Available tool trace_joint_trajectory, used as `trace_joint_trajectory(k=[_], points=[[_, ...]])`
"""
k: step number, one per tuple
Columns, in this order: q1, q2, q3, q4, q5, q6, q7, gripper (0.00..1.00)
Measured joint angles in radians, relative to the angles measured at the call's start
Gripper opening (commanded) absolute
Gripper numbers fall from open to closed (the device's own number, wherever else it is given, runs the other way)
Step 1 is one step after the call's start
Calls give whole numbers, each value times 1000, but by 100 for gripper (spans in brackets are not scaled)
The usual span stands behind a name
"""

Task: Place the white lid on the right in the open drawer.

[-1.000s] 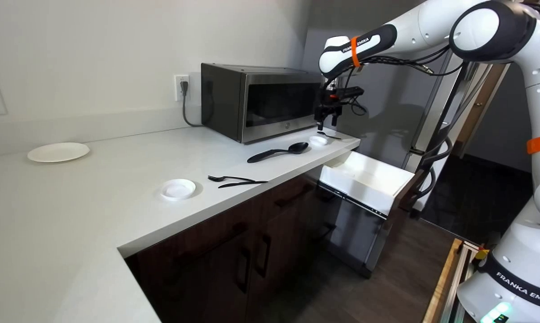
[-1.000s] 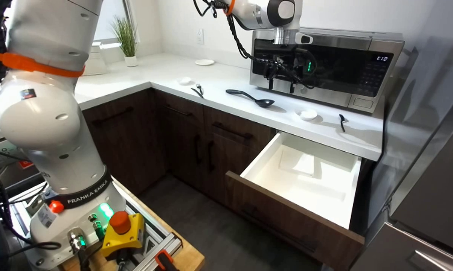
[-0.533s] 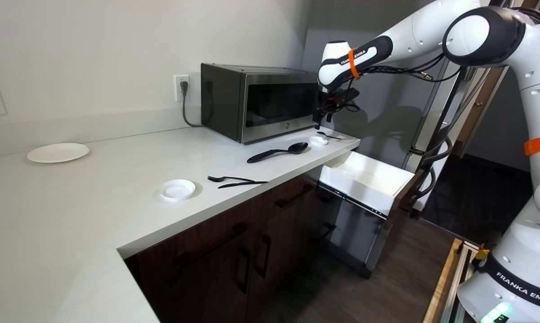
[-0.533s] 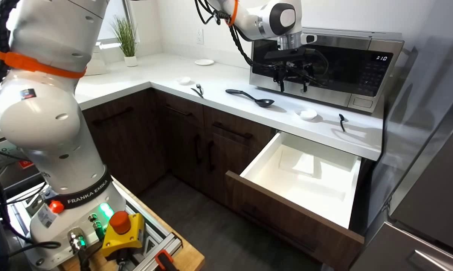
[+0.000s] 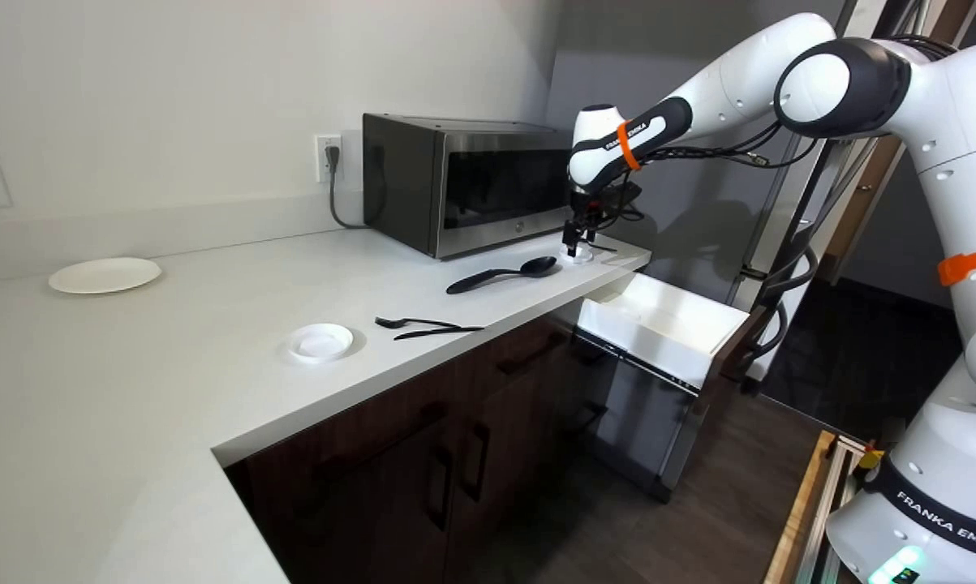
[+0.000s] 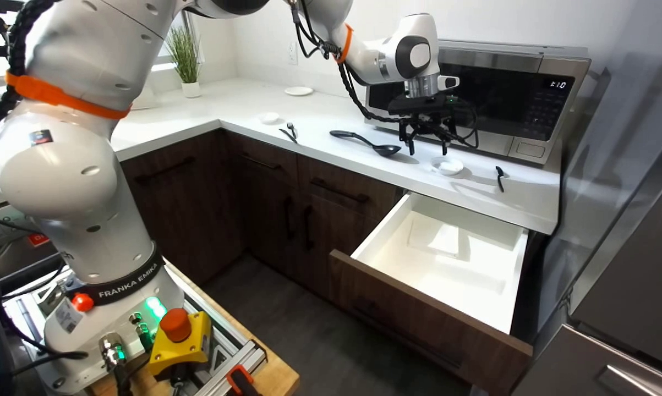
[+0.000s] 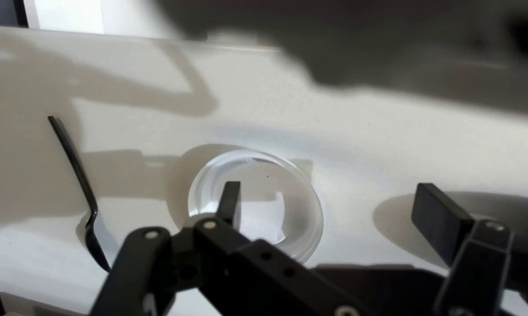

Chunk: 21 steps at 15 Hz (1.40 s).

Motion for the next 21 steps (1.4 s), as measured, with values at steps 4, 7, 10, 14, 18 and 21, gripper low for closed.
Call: trace_joint_trajectory(k=[4,7,10,14,18,21], points=[[-6,14,2,10,26,-1,1,100],[-7,16,2,17,30,-2,2,100],[-12,17,7,20,63,-4,1,100],[-38,38,31,51,154,-32,1,98],[-61,74,44,98,218,-48,1,95],[-74,95,53,129,248,-48,1,90]])
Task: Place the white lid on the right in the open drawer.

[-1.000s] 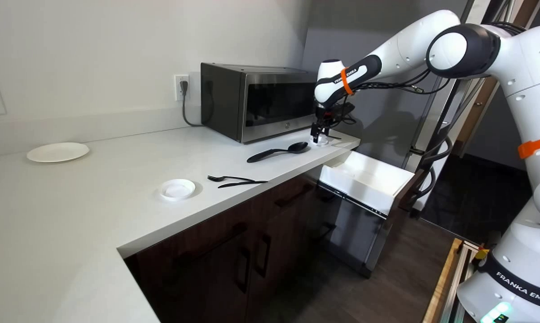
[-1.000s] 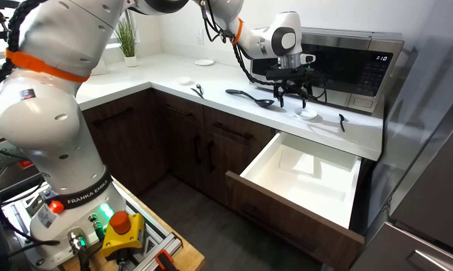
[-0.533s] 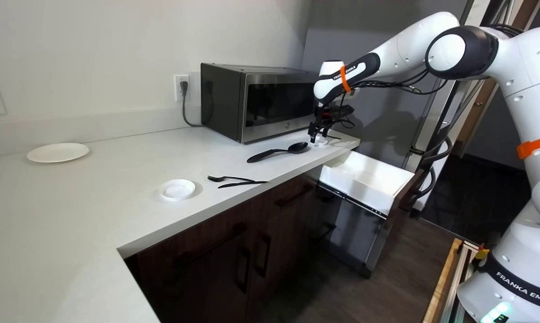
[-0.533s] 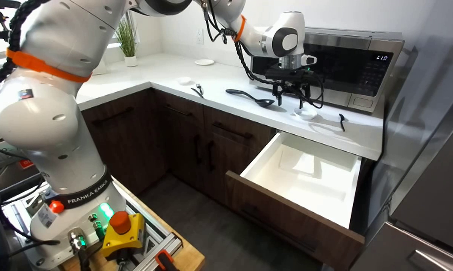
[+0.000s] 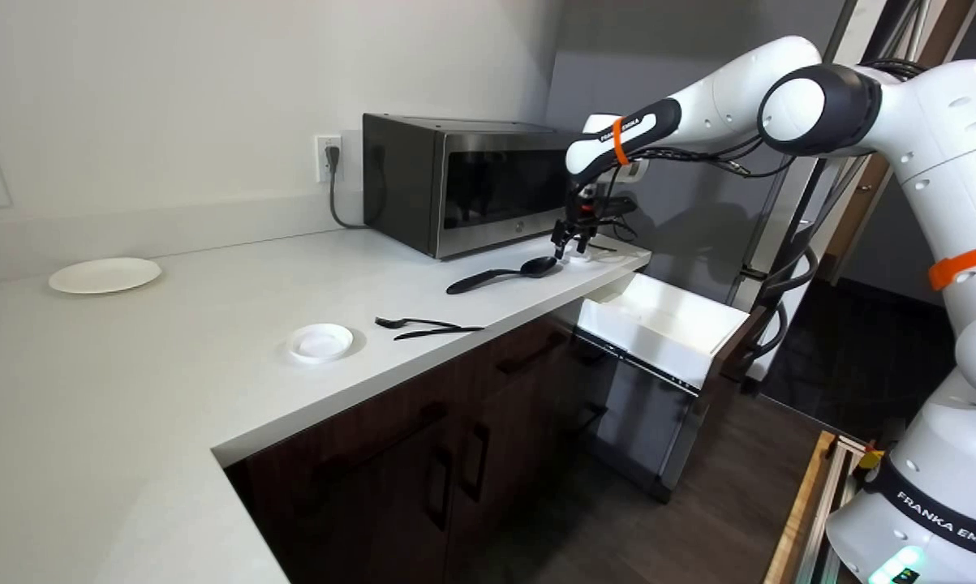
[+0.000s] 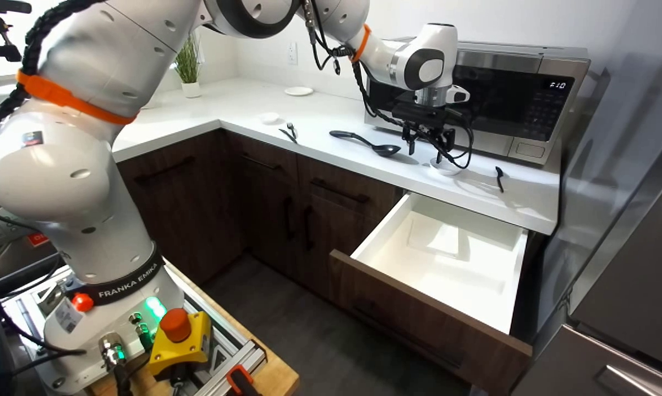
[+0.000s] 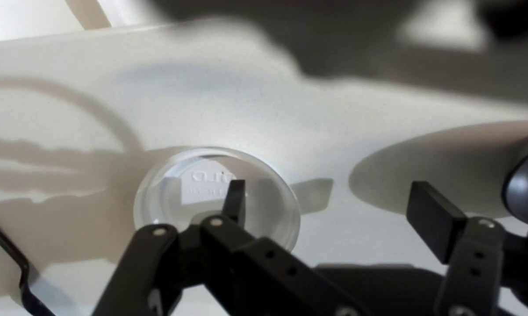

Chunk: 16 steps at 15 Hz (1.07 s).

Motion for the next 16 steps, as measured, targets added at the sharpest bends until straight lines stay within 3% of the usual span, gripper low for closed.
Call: trace_joint_trajectory(k=[2,5,9,12,14,15,16], points=[[-6,9,8,15,12,0,0,64],[-9,24,16,35,23,0,0,39],[-11,44,17,58,29,0,0,30],[-16,54,17,70,29,0,0,41],[-19,59,17,78,29,0,0,59],[-20,59,17,82,29,0,0,60],[-21,58,17,86,29,0,0,70]])
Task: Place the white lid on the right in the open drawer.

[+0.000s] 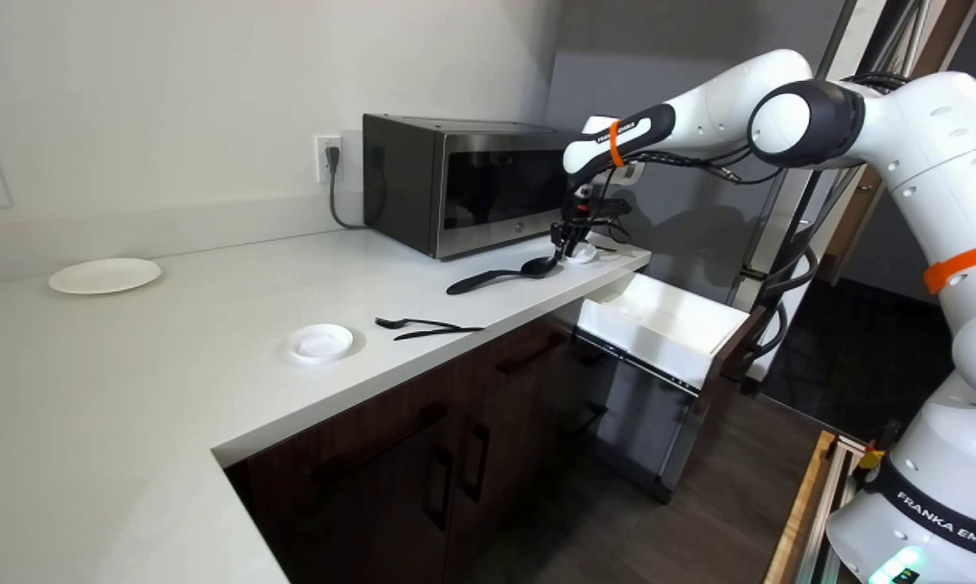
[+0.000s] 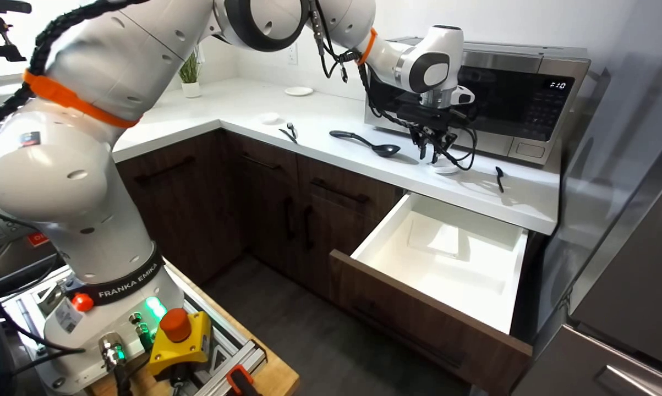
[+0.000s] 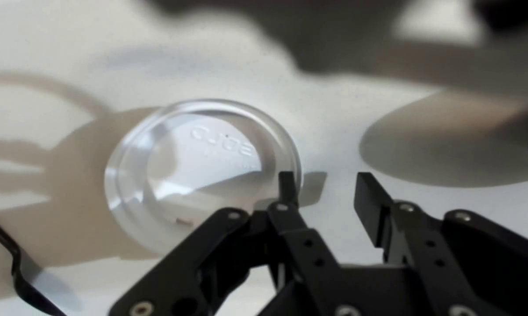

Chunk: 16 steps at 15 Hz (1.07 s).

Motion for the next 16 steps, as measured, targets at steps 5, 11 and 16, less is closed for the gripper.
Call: trace_joint_trajectory(k=[5,11,16], points=[[-1,-4,0,26,0,3,0,71],[-1,6,-3,33,0,3,1,61],[-1,31,-16,40,-2,8,3,33]])
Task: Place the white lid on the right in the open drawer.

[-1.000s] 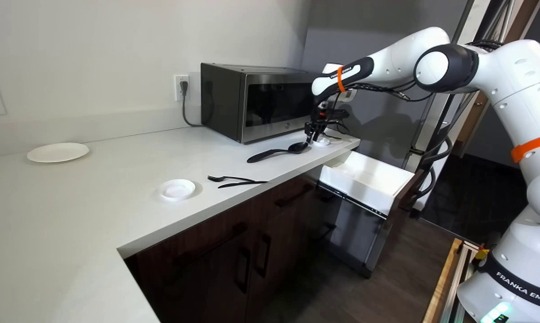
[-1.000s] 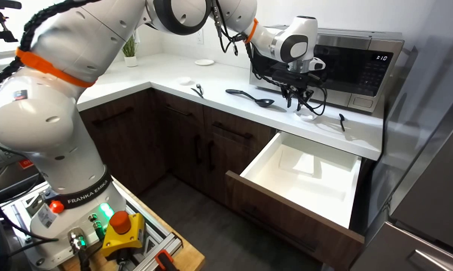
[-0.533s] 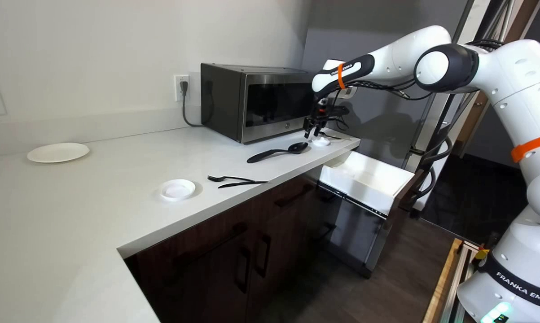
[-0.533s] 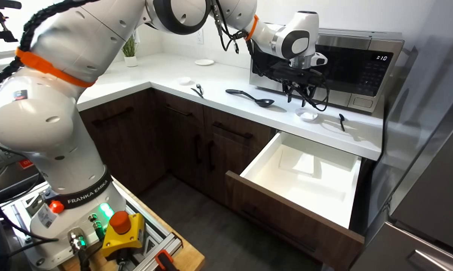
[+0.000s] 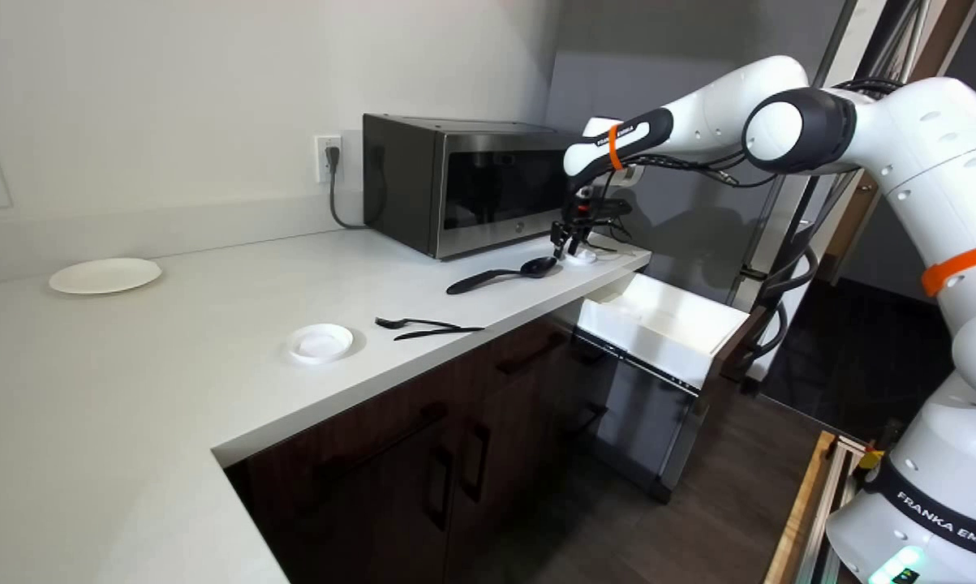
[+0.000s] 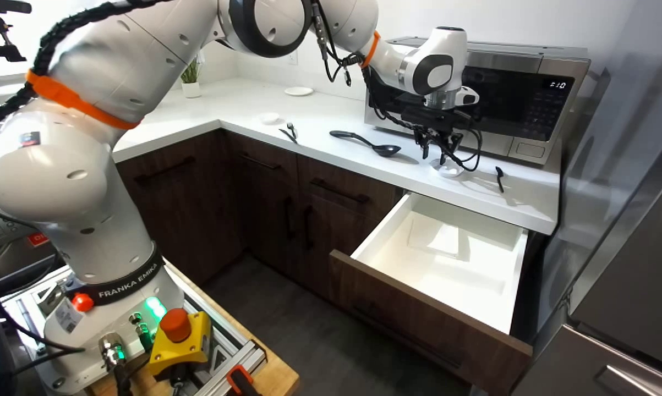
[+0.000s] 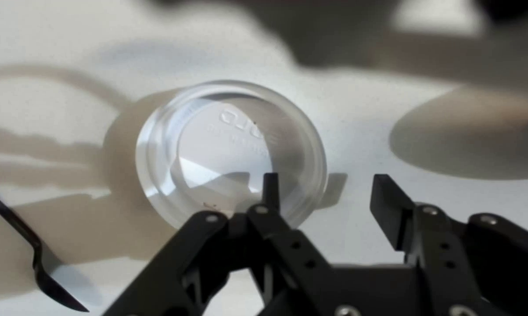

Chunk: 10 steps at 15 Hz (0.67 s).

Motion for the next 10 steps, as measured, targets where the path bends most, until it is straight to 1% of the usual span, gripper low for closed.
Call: trace_joint_trajectory(k=[1,2,4,5,10], points=[[0,4,-2,1,0,0,1,27],[0,8,-2,2,0,0,3,20],[0,12,-3,4,-1,2,7,3],[0,13,-3,7,-1,2,8,0],[6,5,-9,14,-7,14,22,1]])
